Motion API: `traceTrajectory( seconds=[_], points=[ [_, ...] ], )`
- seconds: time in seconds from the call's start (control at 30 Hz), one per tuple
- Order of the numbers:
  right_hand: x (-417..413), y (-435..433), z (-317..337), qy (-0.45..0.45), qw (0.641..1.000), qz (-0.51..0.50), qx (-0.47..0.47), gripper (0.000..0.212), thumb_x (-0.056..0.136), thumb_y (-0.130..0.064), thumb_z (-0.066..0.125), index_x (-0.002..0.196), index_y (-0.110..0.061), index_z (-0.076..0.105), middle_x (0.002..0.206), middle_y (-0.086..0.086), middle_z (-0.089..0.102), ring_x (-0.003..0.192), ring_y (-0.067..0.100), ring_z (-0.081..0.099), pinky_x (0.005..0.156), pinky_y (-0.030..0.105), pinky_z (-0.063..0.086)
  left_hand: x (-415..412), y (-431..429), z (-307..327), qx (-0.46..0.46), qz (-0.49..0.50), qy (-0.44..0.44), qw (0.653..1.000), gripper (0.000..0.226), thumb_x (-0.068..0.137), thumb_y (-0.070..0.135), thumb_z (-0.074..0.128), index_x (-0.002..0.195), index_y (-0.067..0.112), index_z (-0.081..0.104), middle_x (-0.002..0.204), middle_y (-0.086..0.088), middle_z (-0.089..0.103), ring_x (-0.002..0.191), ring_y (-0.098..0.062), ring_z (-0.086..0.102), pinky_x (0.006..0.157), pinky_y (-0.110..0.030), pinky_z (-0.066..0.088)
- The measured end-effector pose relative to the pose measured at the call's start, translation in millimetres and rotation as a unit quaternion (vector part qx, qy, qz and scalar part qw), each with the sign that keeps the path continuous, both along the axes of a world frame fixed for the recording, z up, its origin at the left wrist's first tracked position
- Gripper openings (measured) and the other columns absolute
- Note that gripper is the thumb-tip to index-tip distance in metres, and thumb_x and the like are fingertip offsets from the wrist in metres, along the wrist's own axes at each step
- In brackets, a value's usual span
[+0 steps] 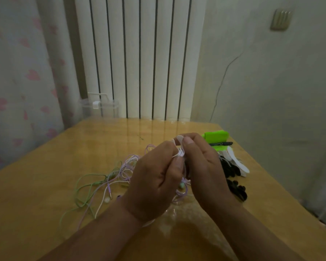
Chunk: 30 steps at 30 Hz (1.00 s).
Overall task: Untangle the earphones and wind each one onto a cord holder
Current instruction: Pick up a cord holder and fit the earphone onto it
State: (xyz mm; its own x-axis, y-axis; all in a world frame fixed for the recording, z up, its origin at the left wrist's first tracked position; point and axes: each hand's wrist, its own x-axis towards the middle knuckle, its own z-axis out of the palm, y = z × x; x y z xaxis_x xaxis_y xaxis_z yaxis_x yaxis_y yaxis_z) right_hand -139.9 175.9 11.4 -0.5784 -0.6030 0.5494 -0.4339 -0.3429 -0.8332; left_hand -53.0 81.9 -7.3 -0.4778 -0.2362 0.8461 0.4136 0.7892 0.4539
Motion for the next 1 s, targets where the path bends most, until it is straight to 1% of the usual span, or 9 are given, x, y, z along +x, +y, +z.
traceTrajectory(
  seconds=[0.17, 0.27, 0.33, 0.4, 0.5, 0.63, 0.73, 0.87, 1.0],
  points=[
    [-9.9, -0.9, -4.0, -0.072, 0.994, -0.027, 0.073, 0.027, 0.108, -0.028, 0.047, 0.105, -0.011, 0.067, 0.086, -0.005, 0.072, 0.079, 0.008, 0.071, 0.064, 0.025, 0.057, 0.9, -3.2, -3.5, -0.011, 0.009, -0.096, 0.995, 0.035, 0.099, 0.055, 0.056, 0.090, 0.021, 0.049, 0.075, 0.008, 0.050, 0.063, -0.012, 0.047, 0.055, -0.027, 0.039],
    [-24.0, 0.0, -6.9, -0.203, 0.971, 0.044, 0.121, 0.040, 0.104, -0.040, 0.053, 0.119, -0.008, 0.071, 0.112, 0.015, 0.075, 0.108, 0.032, 0.073, 0.091, 0.049, 0.056, 2.8, -8.1, -1.3, 0.034, -0.025, -0.193, 0.980, 0.044, 0.089, 0.061, 0.068, 0.098, 0.021, 0.052, 0.081, 0.001, 0.063, 0.067, -0.016, 0.059, 0.058, -0.037, 0.049],
    [-28.3, 3.0, -6.5, -0.277, 0.944, 0.113, 0.137, 0.048, 0.105, -0.041, 0.052, 0.114, 0.000, 0.072, 0.107, 0.030, 0.072, 0.098, 0.043, 0.070, 0.089, 0.053, 0.053, 4.1, -5.1, 2.7, 0.107, -0.061, -0.202, 0.972, 0.035, 0.096, 0.046, 0.068, 0.099, 0.014, 0.056, 0.082, -0.005, 0.069, 0.073, -0.026, 0.066, 0.064, -0.045, 0.052],
    [-32.7, 3.3, -3.2, -0.281, 0.941, 0.126, 0.142, 0.048, 0.108, -0.041, 0.045, 0.106, 0.001, 0.067, 0.080, 0.025, 0.067, 0.068, 0.033, 0.059, 0.067, 0.041, 0.046, 2.8, -7.6, 4.9, 0.208, -0.098, -0.194, 0.954, 0.028, 0.104, 0.037, 0.059, 0.095, 0.011, 0.056, 0.070, -0.003, 0.068, 0.063, -0.022, 0.065, 0.059, -0.038, 0.049],
    [-39.1, 3.6, -1.1, -0.132, 0.978, 0.044, 0.153, 0.025, 0.104, -0.017, 0.045, 0.122, -0.017, 0.063, 0.087, 0.002, 0.070, 0.074, 0.023, 0.063, 0.065, 0.038, 0.050, 4.0, -23.4, 7.9, 0.331, -0.176, -0.191, 0.907, 0.041, 0.105, 0.051, 0.051, 0.084, 0.015, 0.051, 0.063, -0.003, 0.045, 0.056, -0.019, 0.037, 0.060, -0.040, 0.021],
    [-31.9, 10.1, -4.4, 0.078, 0.986, 0.076, 0.125, 0.032, 0.104, -0.015, 0.061, 0.131, -0.032, 0.057, 0.117, -0.010, 0.067, 0.111, 0.007, 0.067, 0.090, 0.032, 0.061, 5.6, -27.5, 9.4, 0.408, -0.275, -0.192, 0.849, 0.038, 0.110, 0.041, 0.046, 0.093, 0.013, 0.064, 0.073, -0.004, 0.041, 0.058, -0.014, 0.033, 0.064, -0.040, 0.016],
    [-27.8, 8.1, -4.9, 0.088, 0.989, 0.084, 0.079, 0.014, 0.105, -0.022, 0.058, 0.116, -0.014, 0.062, 0.099, 0.004, 0.072, 0.097, 0.020, 0.073, 0.084, 0.036, 0.061, 4.8, -24.1, 10.7, 0.439, -0.305, -0.210, 0.819, 0.034, 0.109, 0.032, 0.045, 0.113, 0.004, 0.064, 0.074, -0.001, 0.043, 0.054, -0.011, 0.034, 0.065, -0.036, 0.015],
    [-29.4, 6.1, -9.1, 0.070, 0.994, 0.046, 0.071, 0.013, 0.106, -0.024, 0.058, 0.106, -0.011, 0.059, 0.093, 0.011, 0.072, 0.091, 0.030, 0.072, 0.083, 0.056, 0.061, 5.2, -23.1, 11.5, 0.451, -0.300, -0.221, 0.811, 0.029, 0.106, 0.030, 0.048, 0.094, 0.011, 0.067, 0.074, -0.001, 0.040, 0.053, -0.011, 0.033, 0.063, -0.034, 0.016],
    [-35.2, 4.5, -13.0, 0.097, 0.991, 0.031, 0.081, 0.013, 0.104, -0.024, 0.063, 0.101, -0.012, 0.061, 0.091, 0.011, 0.070, 0.089, 0.035, 0.069, 0.079, 0.062, 0.058, 4.4, -20.4, 12.3, 0.474, -0.266, -0.220, 0.810, 0.022, 0.110, 0.020, 0.041, 0.106, 0.005, 0.056, 0.074, -0.003, 0.046, 0.054, -0.013, 0.038, 0.055, -0.026, 0.030]
  ],
)
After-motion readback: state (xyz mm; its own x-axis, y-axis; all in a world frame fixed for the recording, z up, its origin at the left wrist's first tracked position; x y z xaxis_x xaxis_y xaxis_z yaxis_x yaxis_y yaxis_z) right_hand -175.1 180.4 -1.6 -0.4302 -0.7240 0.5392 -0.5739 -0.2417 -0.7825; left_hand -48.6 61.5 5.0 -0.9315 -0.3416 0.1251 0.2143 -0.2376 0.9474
